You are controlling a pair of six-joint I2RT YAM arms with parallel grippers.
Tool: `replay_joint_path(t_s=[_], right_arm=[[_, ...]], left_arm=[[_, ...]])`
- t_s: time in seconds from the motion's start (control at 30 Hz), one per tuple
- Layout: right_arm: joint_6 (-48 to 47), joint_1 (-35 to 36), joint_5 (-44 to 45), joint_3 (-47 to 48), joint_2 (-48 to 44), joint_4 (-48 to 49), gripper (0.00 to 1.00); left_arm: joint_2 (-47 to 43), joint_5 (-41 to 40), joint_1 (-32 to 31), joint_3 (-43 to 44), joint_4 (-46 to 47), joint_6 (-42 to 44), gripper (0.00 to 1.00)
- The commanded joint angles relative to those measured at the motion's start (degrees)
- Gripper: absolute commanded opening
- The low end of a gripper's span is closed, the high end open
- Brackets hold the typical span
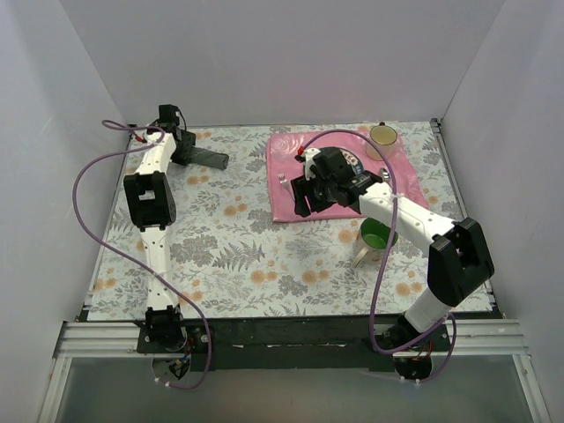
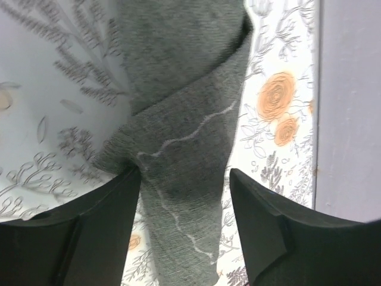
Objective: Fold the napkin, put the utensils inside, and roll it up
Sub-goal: Neatly place the rolled napkin to the corner
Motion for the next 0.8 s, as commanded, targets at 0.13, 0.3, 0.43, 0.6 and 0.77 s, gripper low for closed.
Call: replay_joint_path(t_s=[0.13,0.3,0.43,0.6,0.77], right_arm=[[-0.9,-0.4,-0.4,3.1,0.4,-0.3,0.68],[-1.3,-0.5,0.5,4.1,0.4,-1.3,0.68],[-0.7,-0.5,0.8,5.2,-0.3,-2.5,0.69],[1.5,-0.5,1.5,4.2,-3.8,-4.4,0.72],[3.5,-0.6,3.5,0.7,-10.6,-5.4,0.77]], left_arm=[[2.4,-1.8,0.6,0.8,1.3,8.5,0.76],[-6.9,1.8,0.3,-3.6,2.6,9.4,0.86],[-22.0,4.9,-1.7,-10.2,-0.2,8.1,0.95],[-46.3,11.8,-7.8,-42.4,9.3,6.2,0.97],[-63.9,12.8,-17.0,-58.8,16.8,8.4,0.96]])
